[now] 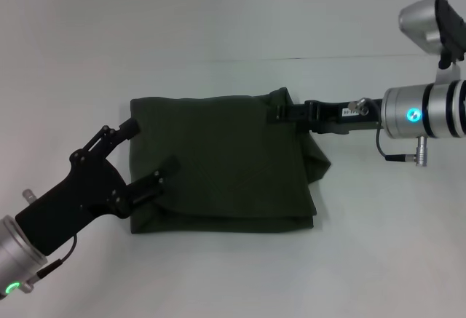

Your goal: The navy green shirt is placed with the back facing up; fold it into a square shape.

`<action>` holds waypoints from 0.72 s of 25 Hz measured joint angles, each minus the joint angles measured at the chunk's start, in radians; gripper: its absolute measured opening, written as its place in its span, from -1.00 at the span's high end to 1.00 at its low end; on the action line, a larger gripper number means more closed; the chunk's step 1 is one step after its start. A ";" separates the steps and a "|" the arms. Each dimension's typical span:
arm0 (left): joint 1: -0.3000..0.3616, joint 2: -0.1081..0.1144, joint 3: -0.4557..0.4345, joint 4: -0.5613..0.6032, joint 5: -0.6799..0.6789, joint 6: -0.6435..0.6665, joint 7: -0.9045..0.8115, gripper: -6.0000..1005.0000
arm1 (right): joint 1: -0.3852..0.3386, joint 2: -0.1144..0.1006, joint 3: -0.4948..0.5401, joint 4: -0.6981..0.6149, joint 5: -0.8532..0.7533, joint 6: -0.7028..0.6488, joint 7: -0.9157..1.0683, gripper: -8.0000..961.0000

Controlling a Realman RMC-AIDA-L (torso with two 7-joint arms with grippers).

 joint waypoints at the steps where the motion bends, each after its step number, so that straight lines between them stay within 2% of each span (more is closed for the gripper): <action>1: 0.000 0.000 0.000 0.000 0.000 0.000 0.000 -0.89 | -0.002 0.000 -0.003 0.001 0.000 0.006 0.000 -0.87; 13: -0.002 -0.003 0.000 -0.007 -0.004 -0.010 0.000 -0.89 | -0.016 0.004 0.000 0.008 0.007 0.022 -0.008 -0.87; 18: -0.005 -0.004 -0.001 -0.008 -0.005 -0.010 0.000 -0.89 | -0.010 0.038 -0.001 0.009 0.008 0.079 -0.016 -0.87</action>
